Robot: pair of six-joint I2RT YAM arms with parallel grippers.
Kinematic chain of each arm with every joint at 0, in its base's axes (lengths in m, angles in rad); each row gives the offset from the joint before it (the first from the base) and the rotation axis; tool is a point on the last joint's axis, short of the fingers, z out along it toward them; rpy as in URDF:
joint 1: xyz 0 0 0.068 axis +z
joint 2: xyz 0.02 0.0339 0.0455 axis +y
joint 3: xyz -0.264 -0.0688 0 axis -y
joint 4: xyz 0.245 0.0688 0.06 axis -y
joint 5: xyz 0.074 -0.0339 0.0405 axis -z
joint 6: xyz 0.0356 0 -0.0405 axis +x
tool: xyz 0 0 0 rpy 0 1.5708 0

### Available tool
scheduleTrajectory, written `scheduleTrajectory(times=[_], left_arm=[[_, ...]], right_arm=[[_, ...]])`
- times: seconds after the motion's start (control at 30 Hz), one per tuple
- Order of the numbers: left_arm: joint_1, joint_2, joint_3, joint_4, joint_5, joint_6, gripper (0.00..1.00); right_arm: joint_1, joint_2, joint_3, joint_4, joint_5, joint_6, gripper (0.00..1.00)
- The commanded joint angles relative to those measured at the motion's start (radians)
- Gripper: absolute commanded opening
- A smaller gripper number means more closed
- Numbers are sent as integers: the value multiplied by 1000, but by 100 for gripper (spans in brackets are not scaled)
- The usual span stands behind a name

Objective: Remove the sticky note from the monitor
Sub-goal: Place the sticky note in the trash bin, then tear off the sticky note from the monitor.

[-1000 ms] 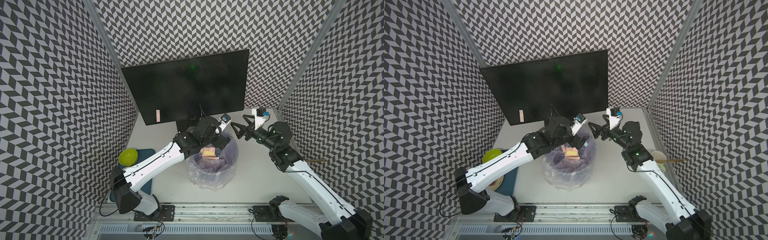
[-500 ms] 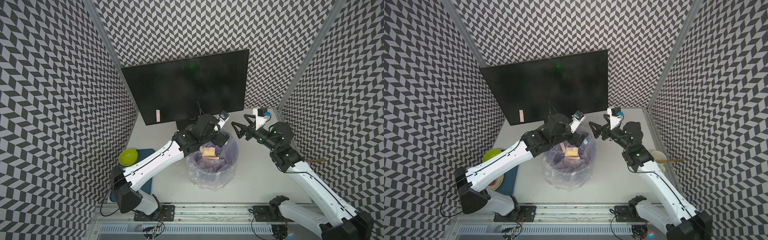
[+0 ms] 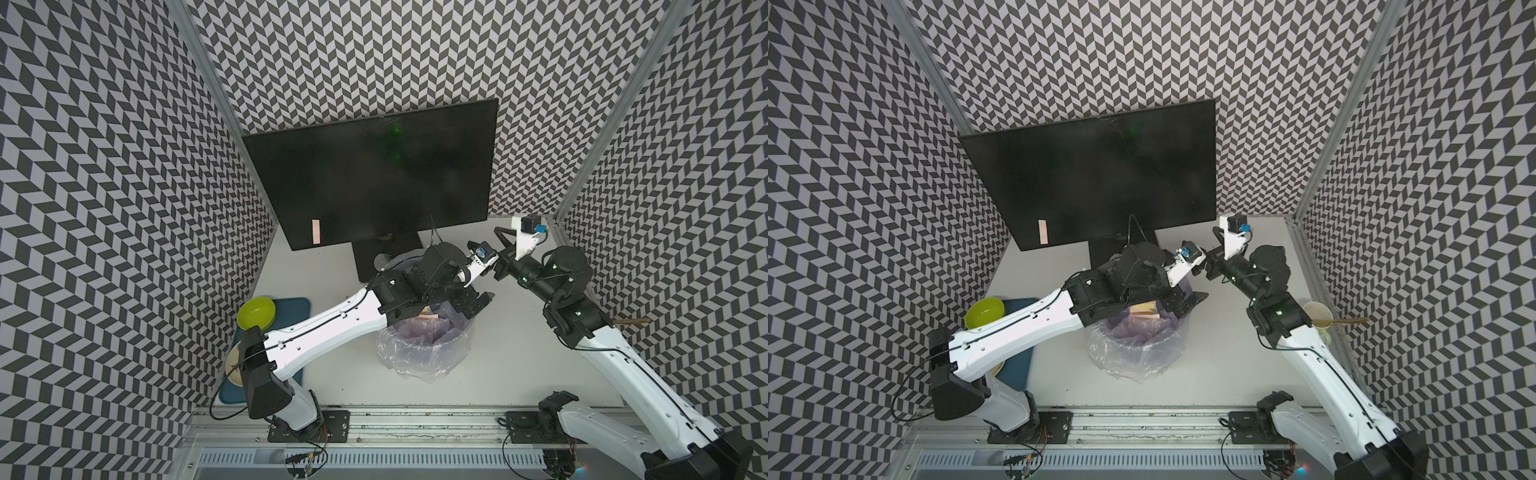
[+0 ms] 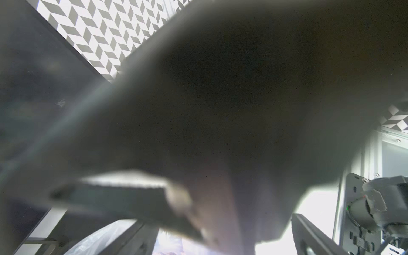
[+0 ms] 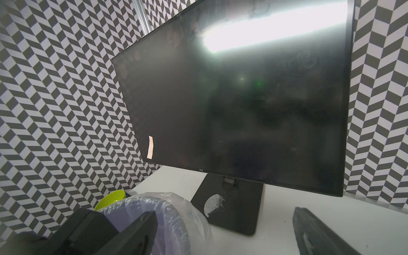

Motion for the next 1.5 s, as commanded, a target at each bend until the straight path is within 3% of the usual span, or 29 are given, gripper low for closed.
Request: scheduleTrajectory(times=[0.0,0.1,0.33,0.53,0.7,0.83,1.07,1.2,1.47], left_arm=[[2,-62,1,-11,-2,-6,100],[31,-104,-18,-54,-45,-22,100],[174,-300,-191,-47,-11,-76,100],[466,-442,-335,45,82,-190,100],[721,-464,-423,128,194,-266,98],[914,-468,-491,232,346,-337,96],[1144,-413,-553,342,478,-415,92],[1217,-378,-598,428,545,-460,90],[1248,-285,-608,488,577,-475,84]], right_arm=[[-5,-17,-2,38,11,-5,99],[-5,-18,-1,35,12,-7,99],[-12,-18,5,26,29,-9,99],[-12,-6,8,36,6,3,99],[-12,-8,11,31,-1,3,99],[-12,-10,10,29,-1,0,99],[-12,-8,3,32,-5,-3,99],[-12,-8,-5,38,-7,-2,99],[-12,-11,-8,39,-11,0,99]])
